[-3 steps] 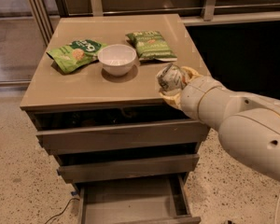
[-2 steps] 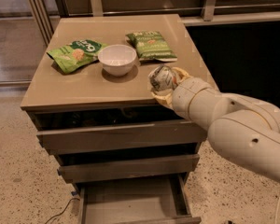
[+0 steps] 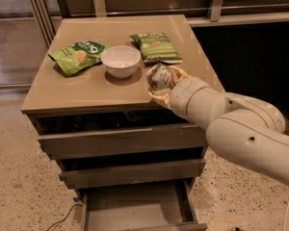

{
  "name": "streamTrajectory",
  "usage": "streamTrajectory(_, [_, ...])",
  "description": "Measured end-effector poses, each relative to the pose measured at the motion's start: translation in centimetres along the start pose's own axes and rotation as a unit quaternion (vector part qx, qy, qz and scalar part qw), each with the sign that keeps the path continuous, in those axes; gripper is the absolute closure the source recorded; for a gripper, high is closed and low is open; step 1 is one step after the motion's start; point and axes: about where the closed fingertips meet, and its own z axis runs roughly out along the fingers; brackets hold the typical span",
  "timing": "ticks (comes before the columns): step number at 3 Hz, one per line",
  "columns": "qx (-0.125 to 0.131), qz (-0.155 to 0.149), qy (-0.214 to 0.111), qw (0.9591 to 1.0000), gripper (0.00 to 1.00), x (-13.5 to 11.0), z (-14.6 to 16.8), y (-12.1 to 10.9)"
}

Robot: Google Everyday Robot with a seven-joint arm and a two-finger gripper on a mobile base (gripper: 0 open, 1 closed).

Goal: Pick 7up can from bottom drawer and place on counter

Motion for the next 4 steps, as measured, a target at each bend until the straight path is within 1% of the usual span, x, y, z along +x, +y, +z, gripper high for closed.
streamTrajectory(1, [0.017,0.006,-0.011,0.9998,1.00,-0.4,0.4,-1.0])
streamTrajectory(2, [0.044,0.024,-0.039,0.9980,1.00,-1.9,2.4,-2.8])
streamTrajectory(3, [0.068,0.056,-0.074,0.9933,1.00,-3.0,4.7,-3.8])
streamTrajectory(4, [0.090,0.102,-0.112,0.9844,1.00,-3.9,6.5,-4.7])
